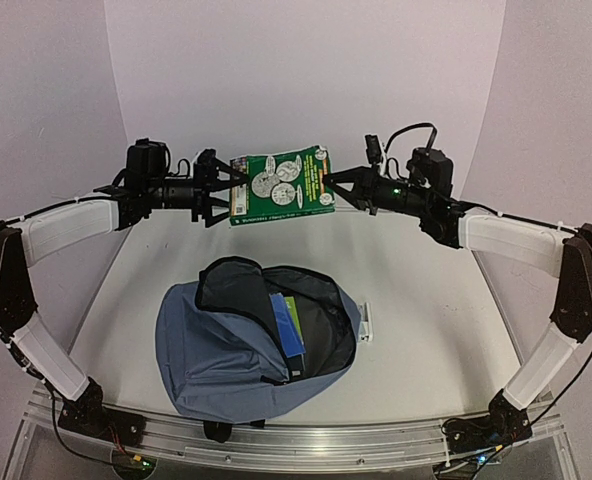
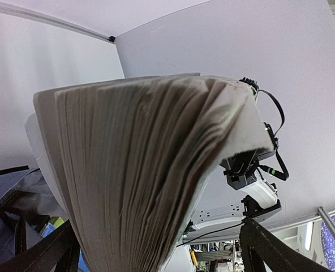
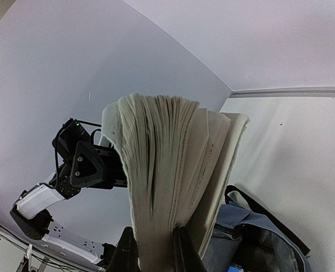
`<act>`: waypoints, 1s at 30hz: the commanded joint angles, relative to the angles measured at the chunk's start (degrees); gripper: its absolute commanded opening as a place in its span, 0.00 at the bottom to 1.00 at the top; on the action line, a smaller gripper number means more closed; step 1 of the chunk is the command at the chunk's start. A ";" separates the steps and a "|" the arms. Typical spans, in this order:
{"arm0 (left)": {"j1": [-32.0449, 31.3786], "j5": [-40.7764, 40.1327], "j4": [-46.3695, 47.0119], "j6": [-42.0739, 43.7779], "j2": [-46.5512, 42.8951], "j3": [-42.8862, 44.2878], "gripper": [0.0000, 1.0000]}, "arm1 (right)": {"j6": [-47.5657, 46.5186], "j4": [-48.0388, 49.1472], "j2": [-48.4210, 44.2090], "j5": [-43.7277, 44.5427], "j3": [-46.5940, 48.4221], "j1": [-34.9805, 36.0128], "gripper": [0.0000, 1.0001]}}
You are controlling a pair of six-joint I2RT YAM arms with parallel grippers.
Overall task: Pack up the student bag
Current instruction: Place the book in the student bag.
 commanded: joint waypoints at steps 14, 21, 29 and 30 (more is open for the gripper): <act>-0.77 -0.30 15.41 -4.38 -4.56 -4.63 0.42 | 3.22 9.04 -1.75 -0.40 -2.11 0.80 0.00; -0.78 -0.08 18.88 -4.77 -5.86 -6.16 0.01 | 5.60 9.06 0.86 0.95 -2.26 0.81 0.02; -0.77 -1.99 20.37 -2.97 -8.74 -7.88 0.00 | 6.82 9.02 3.08 -1.63 -2.59 0.80 0.36; -0.77 -1.87 20.90 -2.92 -9.00 -8.04 0.00 | 6.92 9.01 3.22 -2.06 -2.69 0.82 0.42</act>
